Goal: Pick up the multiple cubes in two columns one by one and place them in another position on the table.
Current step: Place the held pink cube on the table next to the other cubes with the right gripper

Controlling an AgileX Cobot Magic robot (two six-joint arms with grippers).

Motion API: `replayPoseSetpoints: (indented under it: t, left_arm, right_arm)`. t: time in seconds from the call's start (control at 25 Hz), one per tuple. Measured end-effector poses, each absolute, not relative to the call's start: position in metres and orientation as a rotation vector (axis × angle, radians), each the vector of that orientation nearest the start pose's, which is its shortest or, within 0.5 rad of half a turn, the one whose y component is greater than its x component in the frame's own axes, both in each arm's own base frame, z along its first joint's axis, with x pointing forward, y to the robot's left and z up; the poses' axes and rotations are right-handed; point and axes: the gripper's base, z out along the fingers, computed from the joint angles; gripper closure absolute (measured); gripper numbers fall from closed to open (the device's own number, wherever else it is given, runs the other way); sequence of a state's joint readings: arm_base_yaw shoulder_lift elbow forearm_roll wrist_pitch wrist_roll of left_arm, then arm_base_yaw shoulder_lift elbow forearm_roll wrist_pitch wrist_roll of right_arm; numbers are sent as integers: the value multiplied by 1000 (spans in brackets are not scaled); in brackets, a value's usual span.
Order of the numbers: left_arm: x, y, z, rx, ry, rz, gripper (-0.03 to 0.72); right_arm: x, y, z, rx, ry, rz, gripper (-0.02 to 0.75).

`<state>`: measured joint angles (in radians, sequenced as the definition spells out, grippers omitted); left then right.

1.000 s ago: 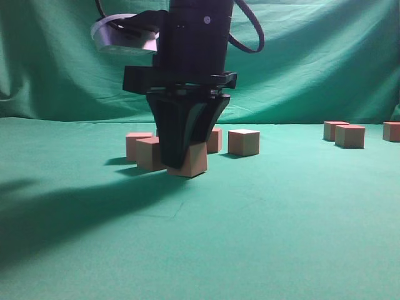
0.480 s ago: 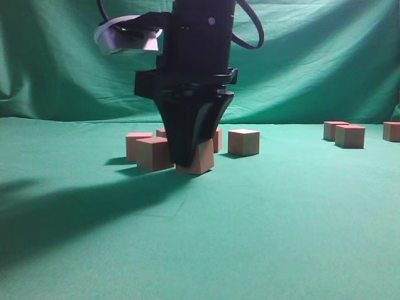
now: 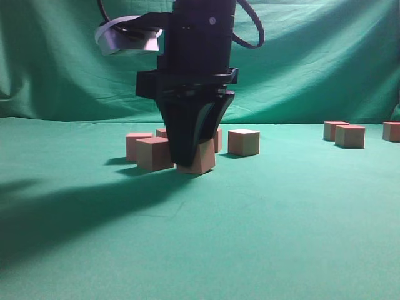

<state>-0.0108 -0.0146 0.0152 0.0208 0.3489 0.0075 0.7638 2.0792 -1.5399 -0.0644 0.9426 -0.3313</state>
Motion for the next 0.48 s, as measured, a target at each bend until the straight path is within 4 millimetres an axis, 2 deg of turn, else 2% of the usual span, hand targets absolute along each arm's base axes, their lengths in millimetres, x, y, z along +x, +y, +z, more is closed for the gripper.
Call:
replayPoseSetpoints:
  t: [0.4, 0.44, 0.48]
  left_arm:
    - [53, 0, 177, 30, 1833, 18, 688]
    - [53, 0, 177, 30, 1833, 18, 688]
    - [53, 0, 177, 30, 1833, 18, 688]
  right_arm:
    - [307, 289, 170, -1583, 2515, -18, 460]
    - [307, 288, 168, -1589, 2525, -21, 398]
    - [307, 288, 166, -1593, 2530, -23, 370]
